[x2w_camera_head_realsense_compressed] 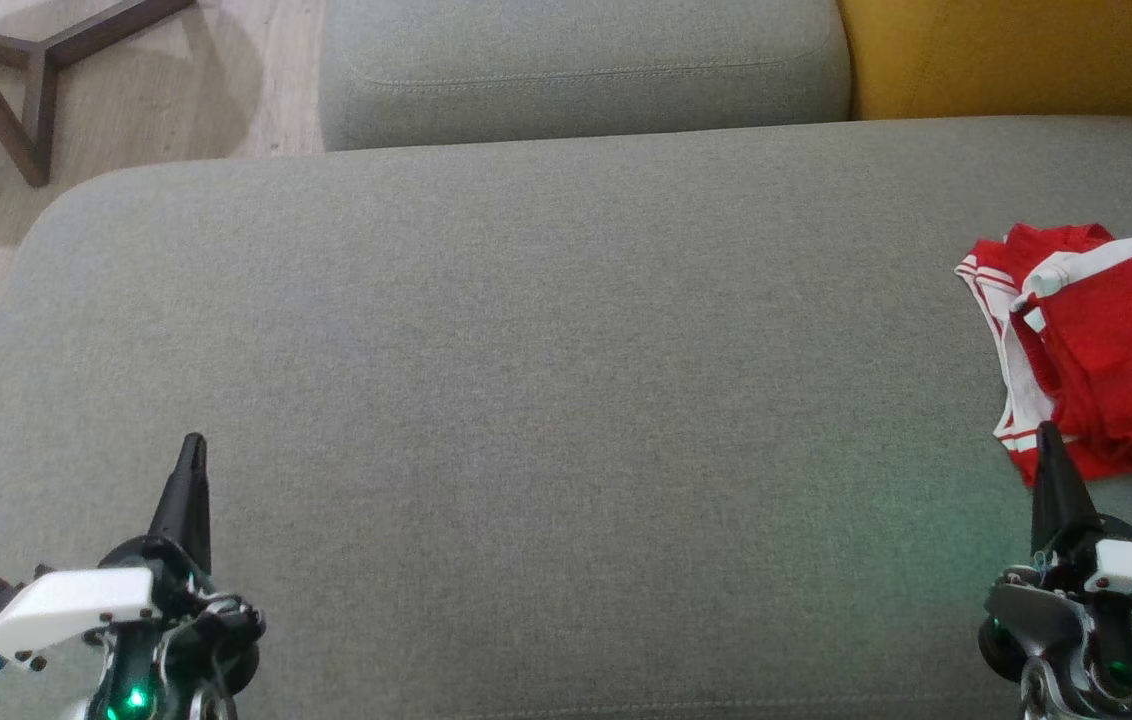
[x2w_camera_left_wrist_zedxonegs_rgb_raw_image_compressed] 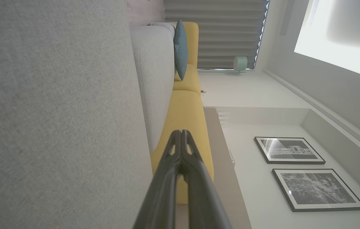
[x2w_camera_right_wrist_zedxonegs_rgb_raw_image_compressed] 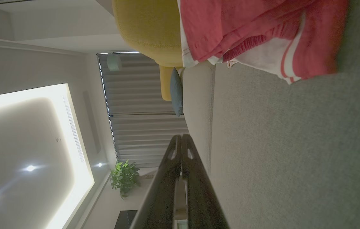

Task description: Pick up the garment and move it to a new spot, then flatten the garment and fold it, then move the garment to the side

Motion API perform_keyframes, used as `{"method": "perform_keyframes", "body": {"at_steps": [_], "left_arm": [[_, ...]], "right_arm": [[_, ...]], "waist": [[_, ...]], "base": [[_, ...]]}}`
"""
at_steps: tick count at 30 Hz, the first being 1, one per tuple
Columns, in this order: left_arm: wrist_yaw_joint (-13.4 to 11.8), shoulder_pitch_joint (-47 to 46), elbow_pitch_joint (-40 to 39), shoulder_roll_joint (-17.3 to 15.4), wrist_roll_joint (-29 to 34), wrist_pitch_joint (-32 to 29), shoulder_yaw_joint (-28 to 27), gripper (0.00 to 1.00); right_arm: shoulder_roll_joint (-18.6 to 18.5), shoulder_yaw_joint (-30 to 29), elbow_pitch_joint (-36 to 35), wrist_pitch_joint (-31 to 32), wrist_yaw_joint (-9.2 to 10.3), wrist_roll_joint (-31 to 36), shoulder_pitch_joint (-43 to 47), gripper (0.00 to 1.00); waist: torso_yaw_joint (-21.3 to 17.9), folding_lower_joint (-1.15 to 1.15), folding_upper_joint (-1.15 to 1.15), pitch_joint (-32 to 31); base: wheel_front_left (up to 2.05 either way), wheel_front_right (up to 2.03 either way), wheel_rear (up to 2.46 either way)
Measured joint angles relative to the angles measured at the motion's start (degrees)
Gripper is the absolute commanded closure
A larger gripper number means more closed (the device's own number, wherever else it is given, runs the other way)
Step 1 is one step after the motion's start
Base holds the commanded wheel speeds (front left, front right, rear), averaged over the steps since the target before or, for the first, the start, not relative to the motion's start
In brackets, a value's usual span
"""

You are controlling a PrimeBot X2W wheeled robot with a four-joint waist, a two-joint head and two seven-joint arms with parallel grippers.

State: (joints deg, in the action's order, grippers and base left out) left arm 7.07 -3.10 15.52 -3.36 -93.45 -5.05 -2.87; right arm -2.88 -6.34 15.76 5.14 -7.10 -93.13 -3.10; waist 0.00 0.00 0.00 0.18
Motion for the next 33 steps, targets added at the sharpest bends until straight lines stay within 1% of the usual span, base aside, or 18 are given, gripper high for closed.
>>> {"method": "perform_keyframes", "body": {"at_steps": [33], "left_arm": [[0.0, 0.0, 0.02, 0.25, 0.03, -0.42, -0.9, 1.0]], "right_arm": [[0.04, -0.47, 0.01, 0.45, 0.0, 0.03, -0.01, 1.0]], "waist": [[0.0, 0.0, 0.0, 0.0]], "base": [[0.0, 0.0, 0.0]]}}
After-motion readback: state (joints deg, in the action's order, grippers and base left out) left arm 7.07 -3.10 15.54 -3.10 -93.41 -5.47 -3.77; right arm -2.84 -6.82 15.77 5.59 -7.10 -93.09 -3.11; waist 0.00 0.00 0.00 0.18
